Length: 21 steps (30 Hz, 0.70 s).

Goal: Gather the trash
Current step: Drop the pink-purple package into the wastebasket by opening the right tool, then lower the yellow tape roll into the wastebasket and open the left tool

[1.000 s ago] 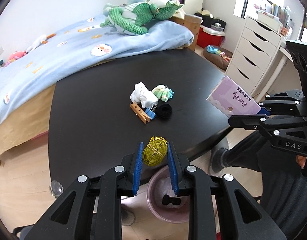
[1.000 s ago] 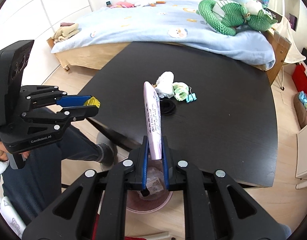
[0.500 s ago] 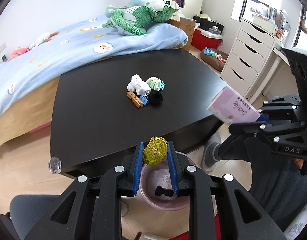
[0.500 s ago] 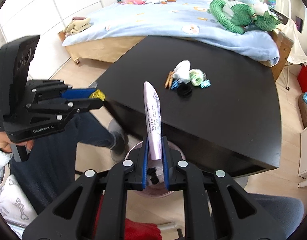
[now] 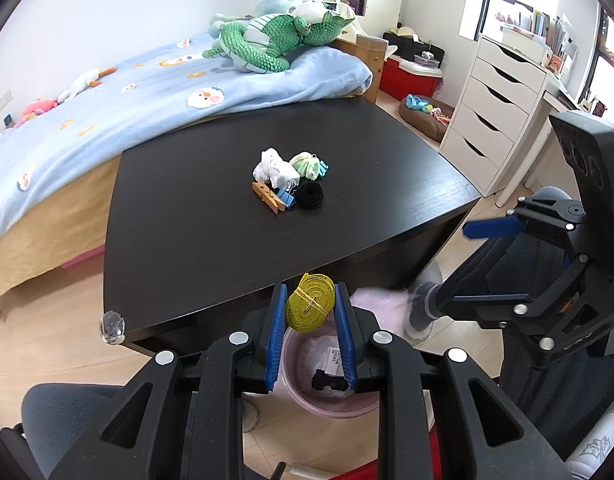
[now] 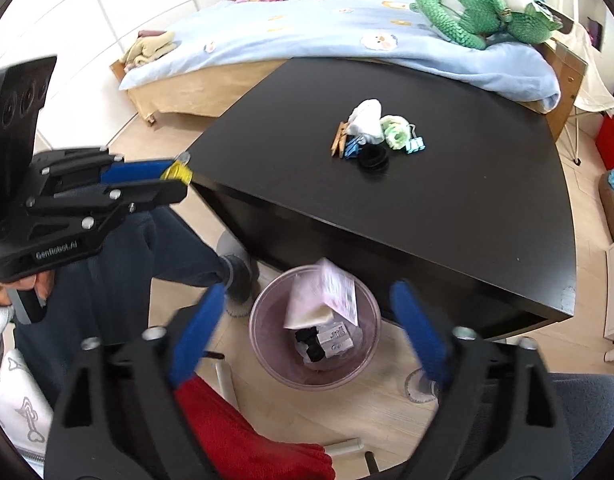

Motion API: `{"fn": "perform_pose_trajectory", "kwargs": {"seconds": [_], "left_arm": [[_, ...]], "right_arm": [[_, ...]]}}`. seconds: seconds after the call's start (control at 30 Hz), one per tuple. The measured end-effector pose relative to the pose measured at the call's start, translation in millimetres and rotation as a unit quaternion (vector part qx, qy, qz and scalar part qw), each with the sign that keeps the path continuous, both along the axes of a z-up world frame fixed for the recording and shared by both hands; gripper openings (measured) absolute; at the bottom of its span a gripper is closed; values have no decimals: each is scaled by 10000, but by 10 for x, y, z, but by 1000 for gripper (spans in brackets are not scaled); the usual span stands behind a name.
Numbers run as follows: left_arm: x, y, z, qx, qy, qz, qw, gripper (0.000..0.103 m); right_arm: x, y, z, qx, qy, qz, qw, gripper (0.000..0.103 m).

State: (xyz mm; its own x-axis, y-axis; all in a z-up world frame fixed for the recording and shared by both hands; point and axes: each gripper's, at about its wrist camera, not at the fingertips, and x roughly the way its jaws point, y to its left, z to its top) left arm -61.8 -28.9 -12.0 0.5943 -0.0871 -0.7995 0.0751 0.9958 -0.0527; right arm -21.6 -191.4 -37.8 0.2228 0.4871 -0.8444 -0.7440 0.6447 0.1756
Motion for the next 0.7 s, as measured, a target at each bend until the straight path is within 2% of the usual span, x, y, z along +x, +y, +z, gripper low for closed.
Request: {"fn": "perform_pose_trajectory", "kwargs": {"seconds": [0.27, 0.7], "left_arm": [[-1, -43, -13, -37, -3, -102, 9999, 24], [3, -164, -20, -47, -5, -323, 9995, 24]], "right_arm": [[41, -42, 30, 97, -31, -180, 9998, 99], [81, -188, 158, 113, -289, -589, 9978, 100]]}}
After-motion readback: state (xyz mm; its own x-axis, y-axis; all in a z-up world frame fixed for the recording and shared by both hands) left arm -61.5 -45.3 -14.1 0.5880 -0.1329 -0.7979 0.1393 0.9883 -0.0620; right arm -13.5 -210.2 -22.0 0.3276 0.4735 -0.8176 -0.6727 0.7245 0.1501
